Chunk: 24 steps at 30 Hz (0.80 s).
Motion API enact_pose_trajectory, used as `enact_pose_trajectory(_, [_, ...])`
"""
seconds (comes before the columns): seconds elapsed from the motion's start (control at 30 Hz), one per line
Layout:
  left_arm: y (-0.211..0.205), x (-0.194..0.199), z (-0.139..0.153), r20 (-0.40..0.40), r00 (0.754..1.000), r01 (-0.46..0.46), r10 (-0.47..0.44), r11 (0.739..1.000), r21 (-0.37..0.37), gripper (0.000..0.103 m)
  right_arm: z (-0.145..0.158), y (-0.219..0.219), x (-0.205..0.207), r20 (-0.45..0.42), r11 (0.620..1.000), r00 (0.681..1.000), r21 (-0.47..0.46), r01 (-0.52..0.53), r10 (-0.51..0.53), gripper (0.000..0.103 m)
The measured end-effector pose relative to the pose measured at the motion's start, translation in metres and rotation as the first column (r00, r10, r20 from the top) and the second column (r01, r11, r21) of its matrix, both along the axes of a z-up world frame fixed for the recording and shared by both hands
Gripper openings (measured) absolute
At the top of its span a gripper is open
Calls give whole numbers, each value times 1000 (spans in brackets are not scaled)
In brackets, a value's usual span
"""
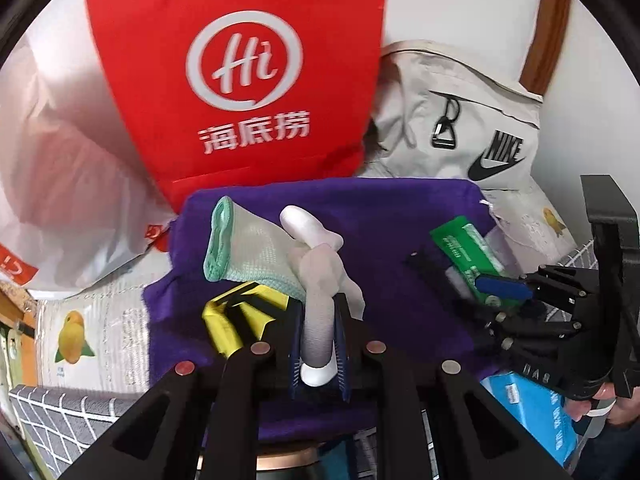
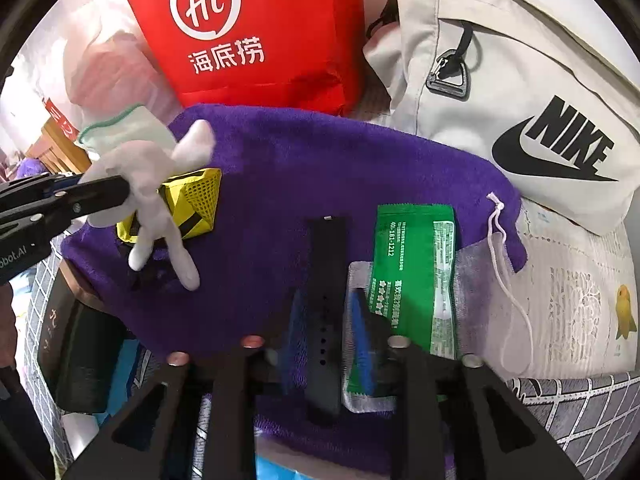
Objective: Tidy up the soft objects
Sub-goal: 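Lower the strap onto the towel and open the right gripper while the left releases the plush there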
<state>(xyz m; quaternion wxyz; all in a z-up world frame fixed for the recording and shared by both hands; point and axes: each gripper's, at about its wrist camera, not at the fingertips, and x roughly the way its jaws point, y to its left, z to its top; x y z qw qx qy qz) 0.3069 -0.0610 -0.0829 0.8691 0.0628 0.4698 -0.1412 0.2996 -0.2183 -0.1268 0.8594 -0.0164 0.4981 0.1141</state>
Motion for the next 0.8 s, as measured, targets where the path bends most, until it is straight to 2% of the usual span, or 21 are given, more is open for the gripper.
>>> enact_pose_trajectory(0.03, [-4,0,0,-1,1000,11,-11,1000,1,14,1,0,-1,2,1000,1000,-3,-1,1,45])
enact_pose_trajectory(0.33, [-25,2,-13,-31,998,52,-51,998,33,14,25,-19,-23,86,998,996,-53,41,-36,45])
enact_pose_trajectory(0.6, [-28,3,-22,-50,998,34,-30,996,78,17,32,-35,-33,102,995,991,-52,90,-85,45])
enact_pose_trajectory(0.7, [-27,3,-20,-44,999,30,-27,996,83,23,32,-38,-39,100,994,991,-54,95,-89,45])
enact_pose_trajectory(0.8, [-28,1,-18,-32,1000,3,2,990,138,47,32,-39,-42,97,994,991,-53,99,-94,45])
